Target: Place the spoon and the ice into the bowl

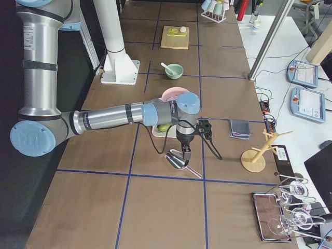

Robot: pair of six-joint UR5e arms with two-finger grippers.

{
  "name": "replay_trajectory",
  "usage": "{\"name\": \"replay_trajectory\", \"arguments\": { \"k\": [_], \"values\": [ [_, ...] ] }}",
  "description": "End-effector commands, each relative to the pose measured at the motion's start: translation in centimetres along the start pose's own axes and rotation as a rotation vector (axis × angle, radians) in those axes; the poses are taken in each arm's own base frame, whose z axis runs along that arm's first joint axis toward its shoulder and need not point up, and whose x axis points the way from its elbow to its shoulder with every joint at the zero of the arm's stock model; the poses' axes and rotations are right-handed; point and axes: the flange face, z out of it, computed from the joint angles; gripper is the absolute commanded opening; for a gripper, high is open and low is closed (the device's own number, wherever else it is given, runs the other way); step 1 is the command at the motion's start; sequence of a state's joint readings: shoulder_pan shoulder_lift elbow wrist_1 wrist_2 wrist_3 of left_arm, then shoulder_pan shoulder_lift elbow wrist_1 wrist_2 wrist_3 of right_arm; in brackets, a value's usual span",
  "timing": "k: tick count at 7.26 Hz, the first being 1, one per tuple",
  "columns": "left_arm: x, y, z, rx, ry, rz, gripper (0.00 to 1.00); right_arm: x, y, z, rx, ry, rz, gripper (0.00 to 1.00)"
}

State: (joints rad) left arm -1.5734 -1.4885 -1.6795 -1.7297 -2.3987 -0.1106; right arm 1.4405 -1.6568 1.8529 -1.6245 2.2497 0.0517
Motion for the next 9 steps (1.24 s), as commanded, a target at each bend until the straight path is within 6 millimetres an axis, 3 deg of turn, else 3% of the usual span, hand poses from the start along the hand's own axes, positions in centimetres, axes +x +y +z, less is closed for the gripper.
{"name": "replay_trajectory", "arguments": {
  "k": [1,2,4,5,9],
  "values": [
    [0.7,0.2,0.7,-0.014,0.003,0.022,1.00,1.6,2.2,1.3,-0.033,0.001,0.039,1.00],
    [0.7,0.2,0.7,-0.016,0.004,0.020,1.00,2.2,2.6,1.1,-0.029,0.000,0.050,1.00],
    [0.8,0.3,0.6,-0.013,0.014,0.025,1.00,5.5,5.6,-0.3,0.001,-0.049,0.124,1.00],
    [0.8,0.5,0.5,-0.012,0.017,0.024,1.00,6.3,6.7,0.2,-0.010,-0.053,0.139,1.00],
    [0.5,0.8,0.7,-0.013,0.006,0.022,1.00,5.6,6.0,-0.1,-0.001,-0.106,0.141,1.00]
  ]
}}
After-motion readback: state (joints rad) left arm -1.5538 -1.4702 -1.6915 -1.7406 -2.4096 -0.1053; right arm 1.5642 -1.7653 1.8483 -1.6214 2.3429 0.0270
